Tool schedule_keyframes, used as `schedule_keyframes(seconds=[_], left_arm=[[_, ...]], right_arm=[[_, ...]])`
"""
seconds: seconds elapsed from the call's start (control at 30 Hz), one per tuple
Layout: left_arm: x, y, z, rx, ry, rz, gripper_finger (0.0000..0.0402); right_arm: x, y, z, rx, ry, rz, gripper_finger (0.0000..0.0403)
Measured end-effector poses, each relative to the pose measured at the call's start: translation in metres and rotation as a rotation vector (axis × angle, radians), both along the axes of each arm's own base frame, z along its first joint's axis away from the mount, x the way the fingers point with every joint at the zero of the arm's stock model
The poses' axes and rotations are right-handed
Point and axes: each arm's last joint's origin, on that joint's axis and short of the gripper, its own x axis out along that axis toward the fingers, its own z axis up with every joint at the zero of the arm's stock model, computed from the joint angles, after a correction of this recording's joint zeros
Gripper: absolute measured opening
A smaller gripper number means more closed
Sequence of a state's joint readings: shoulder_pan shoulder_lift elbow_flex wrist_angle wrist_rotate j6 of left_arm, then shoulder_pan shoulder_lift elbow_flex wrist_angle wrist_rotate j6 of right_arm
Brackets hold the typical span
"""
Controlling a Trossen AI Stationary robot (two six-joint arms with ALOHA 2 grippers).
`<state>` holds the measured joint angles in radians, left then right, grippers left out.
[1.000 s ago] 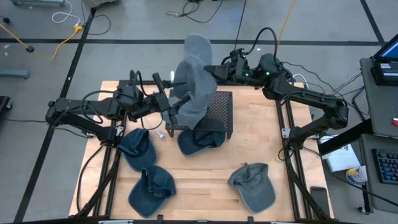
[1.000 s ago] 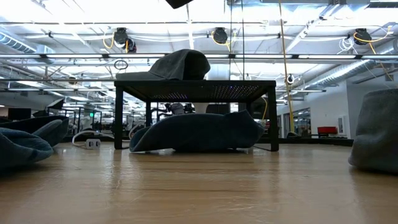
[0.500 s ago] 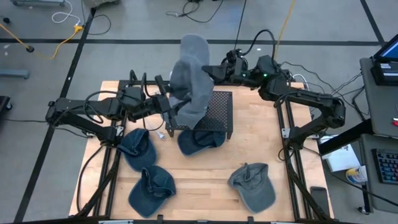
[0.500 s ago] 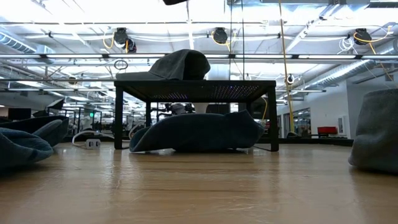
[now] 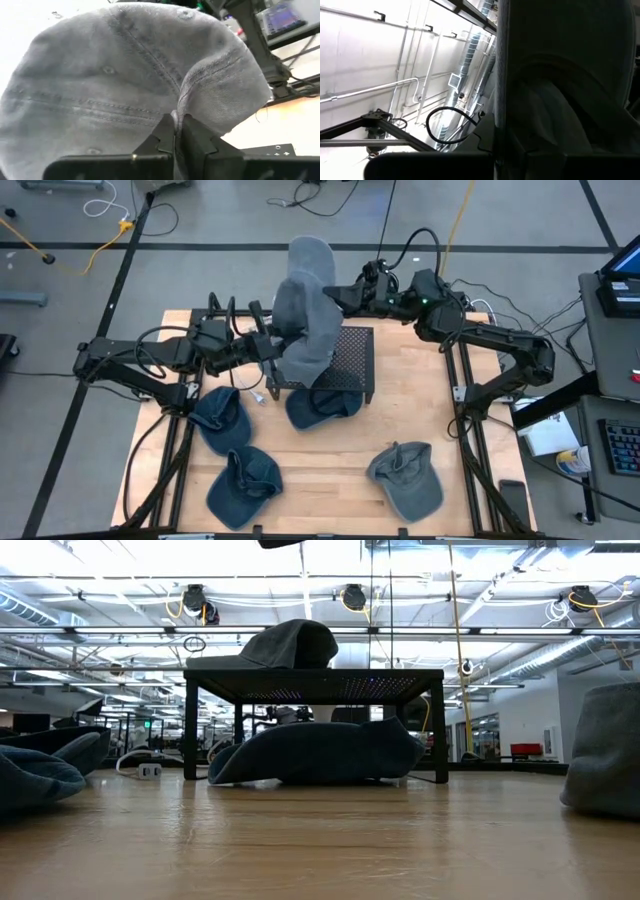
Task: Pick & Place hat
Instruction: Stack the top gray cap on the gray cap on the shelf
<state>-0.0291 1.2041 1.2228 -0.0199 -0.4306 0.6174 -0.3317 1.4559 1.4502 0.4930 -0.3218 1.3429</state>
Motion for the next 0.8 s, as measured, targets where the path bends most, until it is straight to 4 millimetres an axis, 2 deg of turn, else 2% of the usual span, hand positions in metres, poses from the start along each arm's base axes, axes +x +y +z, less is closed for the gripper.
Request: schedule_keyframes(seconds=[0.13,0.33,0.57,0.8], left_arm=[[-0.003,-0.003,0.008,-0.001,-0.071,0.101,0.0018],[-0.015,-0.019,0.027,0.127,-0.153,0.306,0.0012],[-0.027,-0.034,0.045,0.243,-0.183,0.432,0.0012],[-0.041,-0.033,0.057,0.28,-0.157,0.605,0.0012]], right_arm=[[-0.001,-0.001,0.001,0.0,-0.008,-0.009,0.0014],[-0.002,-0.004,0.002,0.047,-0.021,-0.042,0.0052],[-0.002,-0.004,0.001,0.093,-0.02,-0.025,0.0061],[-0.004,0.005,0.002,-0.016,0.022,0.231,0.0063]])
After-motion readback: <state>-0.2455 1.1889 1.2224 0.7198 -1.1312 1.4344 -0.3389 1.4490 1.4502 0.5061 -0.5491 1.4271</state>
